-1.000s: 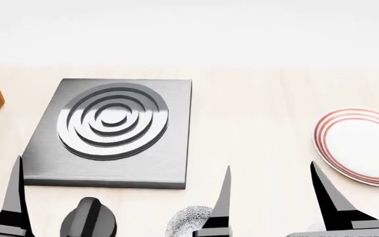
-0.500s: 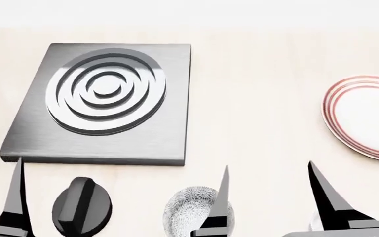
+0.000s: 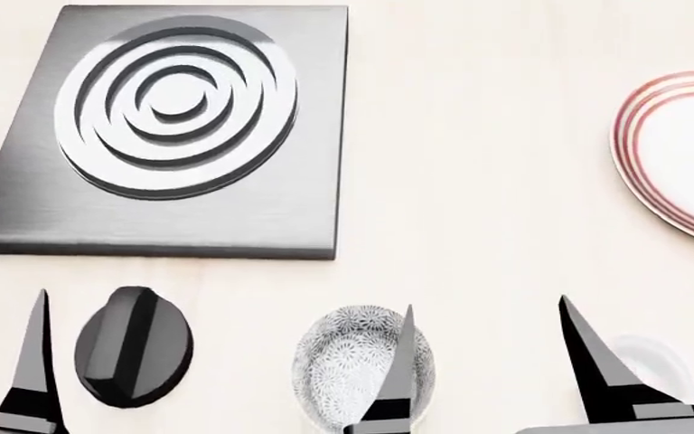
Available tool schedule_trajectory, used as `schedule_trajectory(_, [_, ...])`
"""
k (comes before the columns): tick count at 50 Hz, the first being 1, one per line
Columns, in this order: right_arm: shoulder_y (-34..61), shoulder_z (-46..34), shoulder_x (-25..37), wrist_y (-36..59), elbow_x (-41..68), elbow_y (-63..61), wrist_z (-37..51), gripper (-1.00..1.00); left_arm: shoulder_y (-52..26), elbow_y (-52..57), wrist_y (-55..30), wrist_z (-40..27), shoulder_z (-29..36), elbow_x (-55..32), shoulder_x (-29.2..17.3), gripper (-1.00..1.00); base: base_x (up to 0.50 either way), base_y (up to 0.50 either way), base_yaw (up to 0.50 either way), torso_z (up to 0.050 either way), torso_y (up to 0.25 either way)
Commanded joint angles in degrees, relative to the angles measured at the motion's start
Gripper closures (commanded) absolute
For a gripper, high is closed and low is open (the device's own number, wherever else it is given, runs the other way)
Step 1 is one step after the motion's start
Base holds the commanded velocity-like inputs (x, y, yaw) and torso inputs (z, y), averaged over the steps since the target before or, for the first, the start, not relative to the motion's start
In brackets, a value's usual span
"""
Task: Pick the akita bowl next to the ramekin and place it on the plate.
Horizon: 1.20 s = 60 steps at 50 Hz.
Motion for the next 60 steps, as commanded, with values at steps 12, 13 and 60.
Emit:
schedule_trajectory(12, [-0.7, 0.95, -0.46, -1.48, -1.66, -0.02, -1.07, -1.0, 0.32, 0.0, 0.54, 1.62, -0.71, 1.47, 1.1, -1.0, 0.0, 0.0, 0.0, 0.0, -0.127])
schedule_trajectory(13, [-0.7, 0.92, -0.46, -1.52, -1.67, 0.02, -1.08, -1.0, 0.33, 0.0, 0.56, 1.6, -0.71, 1.46, 1.1, -1.0, 0.0, 0.0, 0.0, 0.0, -0.102])
schedule_trajectory(60, [2.29, 4.6, -2.63, -3.05, 22.33, 6.39, 1.02, -1.0, -0.14, 0.0, -0.18, 0.58, -2.32, 0.5, 1.09, -1.0, 0.0, 0.0, 0.0, 0.0, -0.008])
